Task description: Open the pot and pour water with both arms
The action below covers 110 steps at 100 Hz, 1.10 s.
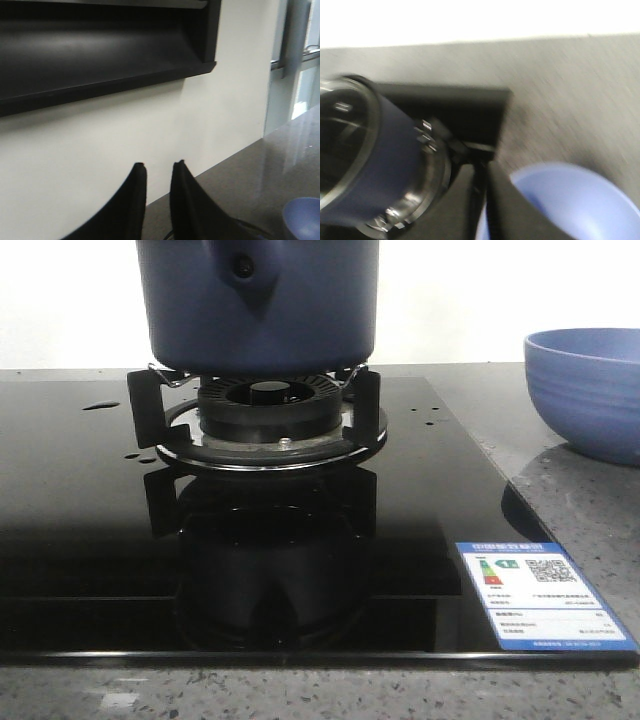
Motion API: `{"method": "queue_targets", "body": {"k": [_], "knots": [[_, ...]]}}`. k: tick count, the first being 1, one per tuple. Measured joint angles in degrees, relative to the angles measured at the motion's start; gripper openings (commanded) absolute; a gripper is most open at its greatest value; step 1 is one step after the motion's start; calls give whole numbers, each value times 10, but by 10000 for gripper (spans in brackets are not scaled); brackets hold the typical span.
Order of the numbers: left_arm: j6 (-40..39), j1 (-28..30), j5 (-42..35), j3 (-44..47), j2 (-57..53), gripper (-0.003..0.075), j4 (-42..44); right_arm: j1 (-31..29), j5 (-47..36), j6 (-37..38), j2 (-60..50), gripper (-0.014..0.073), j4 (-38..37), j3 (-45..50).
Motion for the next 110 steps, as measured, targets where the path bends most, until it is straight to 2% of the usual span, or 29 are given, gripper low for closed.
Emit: {"method": "queue_targets", "body": {"k": [17, 36, 43, 54, 70, 90, 110], "knots": [[-56, 41, -2, 4, -41, -19, 73, 18, -60, -97, -29, -61, 68, 34], [-63, 46, -103, 84, -124, -19, 80, 39, -199, -203, -105, -62, 132, 150], [-49, 39, -156, 133, -158, -19, 77, 42, -239, -238, -142, -62, 153, 200], [28, 13, -225, 226, -215, -19, 38, 42, -281, -279, -201, -62, 168, 281], [101, -16, -256, 359, -310, -19, -23, 42, -320, -306, -298, -62, 174, 391], [112, -18, -292, 499, -429, -19, -67, 42, -337, -311, -424, -62, 185, 511], [114, -18, -313, 564, -513, -19, -108, 42, -341, -312, -485, -62, 204, 573]]}}
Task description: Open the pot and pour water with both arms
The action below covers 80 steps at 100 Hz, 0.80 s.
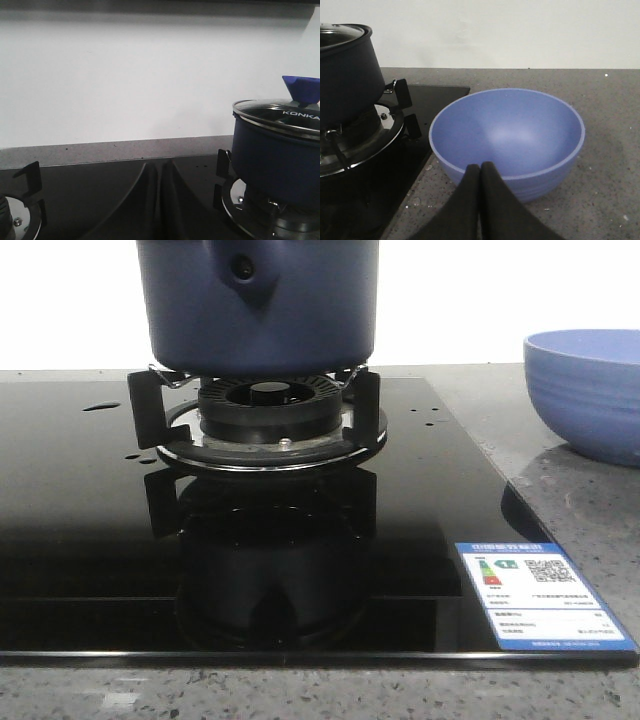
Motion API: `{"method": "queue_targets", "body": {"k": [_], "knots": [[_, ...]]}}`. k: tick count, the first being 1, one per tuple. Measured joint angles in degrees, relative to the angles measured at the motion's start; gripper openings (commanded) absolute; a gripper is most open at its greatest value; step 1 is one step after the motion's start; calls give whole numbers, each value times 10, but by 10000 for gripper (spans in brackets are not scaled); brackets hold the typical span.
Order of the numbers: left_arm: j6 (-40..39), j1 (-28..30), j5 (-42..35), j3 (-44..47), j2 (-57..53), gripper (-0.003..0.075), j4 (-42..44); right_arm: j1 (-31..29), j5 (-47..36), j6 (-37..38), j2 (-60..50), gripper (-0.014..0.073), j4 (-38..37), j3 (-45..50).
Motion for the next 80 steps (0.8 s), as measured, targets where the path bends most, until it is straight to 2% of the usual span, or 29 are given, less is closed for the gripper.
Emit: {"method": "queue_targets", "body": {"k": [21, 80], "knots": [[0, 0, -2, 5, -17, -19, -38, 0, -3, -1, -1, -62, 36, 3], [0, 0, -7, 5, -17, -19, -45, 0, -4, -1, -2, -66, 39, 4]]}}
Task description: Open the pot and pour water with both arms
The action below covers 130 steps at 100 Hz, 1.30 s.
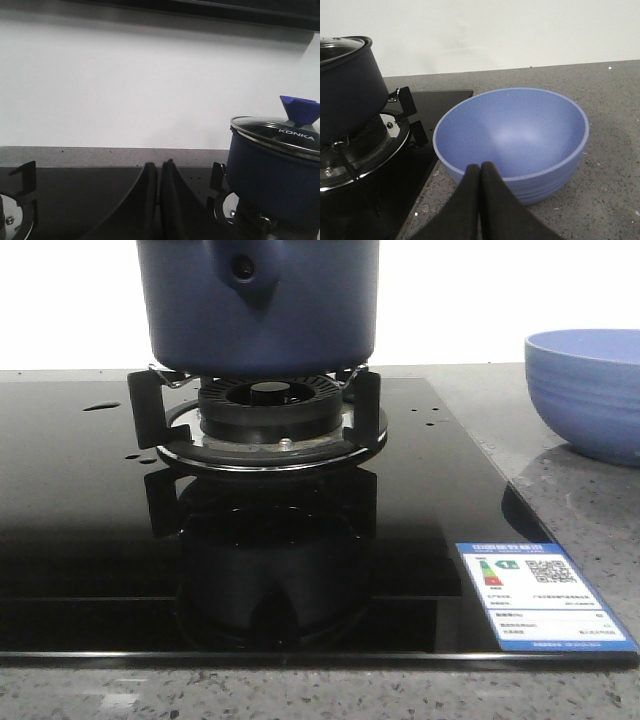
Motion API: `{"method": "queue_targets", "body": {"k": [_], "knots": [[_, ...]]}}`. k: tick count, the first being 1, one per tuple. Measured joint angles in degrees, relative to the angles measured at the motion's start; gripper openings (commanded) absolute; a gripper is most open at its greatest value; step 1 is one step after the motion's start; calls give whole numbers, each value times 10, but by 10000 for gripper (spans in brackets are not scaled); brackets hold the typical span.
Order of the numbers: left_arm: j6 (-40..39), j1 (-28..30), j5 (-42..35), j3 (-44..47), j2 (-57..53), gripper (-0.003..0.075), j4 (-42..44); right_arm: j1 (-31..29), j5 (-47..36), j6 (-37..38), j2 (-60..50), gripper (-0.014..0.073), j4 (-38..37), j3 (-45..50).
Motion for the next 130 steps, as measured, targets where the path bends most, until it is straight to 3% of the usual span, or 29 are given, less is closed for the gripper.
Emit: {"method": "queue_targets", "body": {"k": [40, 50, 66, 76, 102, 116, 130], "knots": [[-24, 0, -38, 0, 0, -19, -8, 0, 0, 0, 0, -66, 1, 0], [-188, 6, -52, 0, 0, -19, 134, 0, 0, 0, 0, -66, 1, 0], [-600, 10, -57, 0, 0, -19, 539, 0, 0, 0, 0, -66, 1, 0], [-762, 10, -53, 5, 0, -19, 707, 0, 0, 0, 0, -66, 1, 0], [-893, 10, -71, 105, -68, -19, 862, 0, -1, 0, 0, -66, 1, 0], [-921, 10, -121, 177, -134, -19, 885, 0, -1, 0, 0, -66, 1, 0], [-924, 10, -114, 180, -177, -19, 890, 0, -1, 0, 0, -66, 1, 0]]}}
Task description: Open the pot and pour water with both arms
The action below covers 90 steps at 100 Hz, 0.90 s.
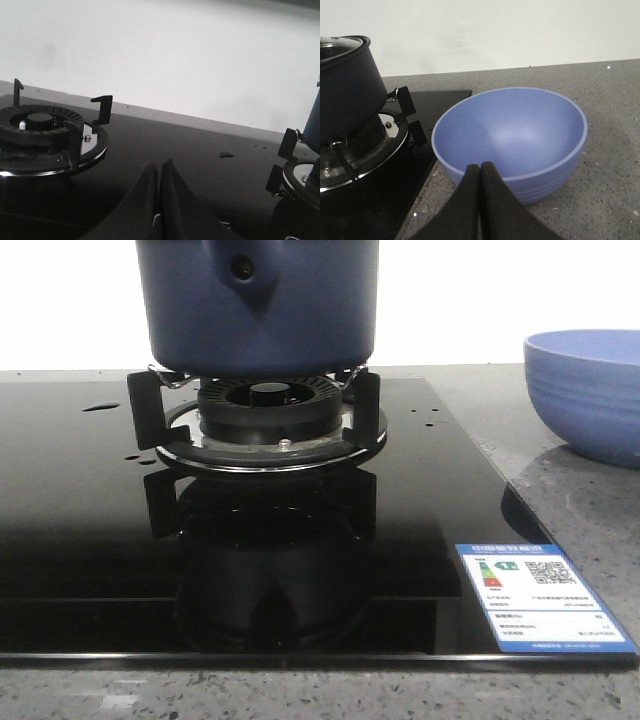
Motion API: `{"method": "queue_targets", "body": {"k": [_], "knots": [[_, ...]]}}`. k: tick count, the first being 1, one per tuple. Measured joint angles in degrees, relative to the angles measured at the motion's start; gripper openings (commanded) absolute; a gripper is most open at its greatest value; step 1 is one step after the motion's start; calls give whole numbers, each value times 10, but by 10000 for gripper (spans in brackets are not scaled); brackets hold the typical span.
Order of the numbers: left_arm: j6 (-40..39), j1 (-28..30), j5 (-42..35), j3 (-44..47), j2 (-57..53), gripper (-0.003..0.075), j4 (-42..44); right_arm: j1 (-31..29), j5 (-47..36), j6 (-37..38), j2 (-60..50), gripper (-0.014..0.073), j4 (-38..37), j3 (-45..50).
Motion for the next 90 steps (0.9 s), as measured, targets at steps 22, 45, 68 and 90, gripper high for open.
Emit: {"method": "queue_targets", "body": {"k": [22, 45, 68, 90], "knots": [[-1, 0, 10, 0, 0, -19, 18, 0, -1, 0, 0, -66, 0, 0], [-1, -1, 10, 0, 0, -19, 20, 0, -1, 0, 0, -66, 0, 0], [-1, -1, 10, 0, 0, -19, 20, 0, -1, 0, 0, -66, 0, 0], [-1, -1, 10, 0, 0, -19, 20, 0, -1, 0, 0, -66, 0, 0]]}}
